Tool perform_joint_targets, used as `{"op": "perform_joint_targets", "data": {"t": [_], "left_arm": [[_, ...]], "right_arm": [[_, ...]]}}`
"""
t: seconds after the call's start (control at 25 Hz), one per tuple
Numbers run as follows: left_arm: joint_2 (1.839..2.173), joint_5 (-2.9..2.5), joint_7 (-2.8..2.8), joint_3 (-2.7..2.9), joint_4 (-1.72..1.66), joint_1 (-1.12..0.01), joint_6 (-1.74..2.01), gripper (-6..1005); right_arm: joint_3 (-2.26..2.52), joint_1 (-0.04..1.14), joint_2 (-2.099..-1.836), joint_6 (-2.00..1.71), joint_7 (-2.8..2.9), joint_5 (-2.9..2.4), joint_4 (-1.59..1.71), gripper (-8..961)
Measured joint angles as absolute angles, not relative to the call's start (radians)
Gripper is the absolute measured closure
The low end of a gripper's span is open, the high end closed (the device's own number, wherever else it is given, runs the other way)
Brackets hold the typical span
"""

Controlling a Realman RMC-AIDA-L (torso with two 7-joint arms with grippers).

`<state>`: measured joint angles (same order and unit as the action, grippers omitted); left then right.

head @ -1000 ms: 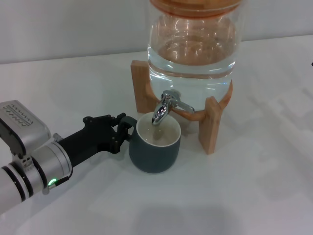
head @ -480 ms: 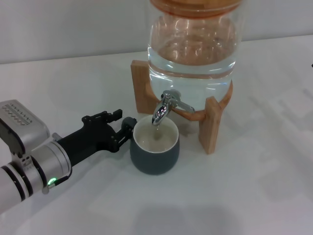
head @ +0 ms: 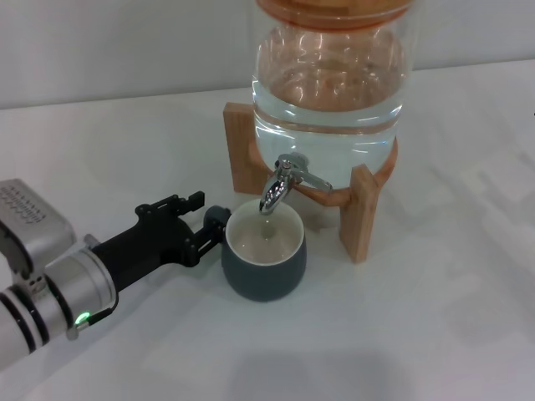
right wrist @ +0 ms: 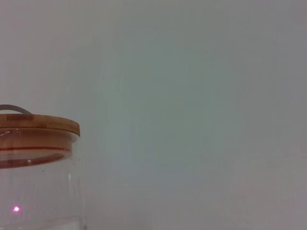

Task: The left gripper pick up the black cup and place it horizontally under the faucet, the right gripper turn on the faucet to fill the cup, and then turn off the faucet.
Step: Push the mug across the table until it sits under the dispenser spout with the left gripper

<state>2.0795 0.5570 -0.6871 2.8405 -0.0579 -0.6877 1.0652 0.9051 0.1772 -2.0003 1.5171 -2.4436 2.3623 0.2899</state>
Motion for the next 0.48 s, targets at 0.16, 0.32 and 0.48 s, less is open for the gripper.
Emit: {"op": "perform_joint_targets", "data": {"t": [0.16,0.32,0.48], "left_arm": [[2.076,0.557,-0.687,2.841,-0.044,-0.661,1.109,499],[2.074,0.559,-0.695,2.84,-0.008,-0.641,1.145,499],[2.074,0.557,-0.711,2.841,0.024,-0.625,1.181,499]], "right_arm": [[0.905,0.174,-2.0,1.518,-2.444,2.362,0.29,85],[0.905,0.172,-2.0,1.519,-2.444,2.362,0.29,84],[0.905,0.172,-2.0,1.519,-2.444,2.362,0.29,84]]}}
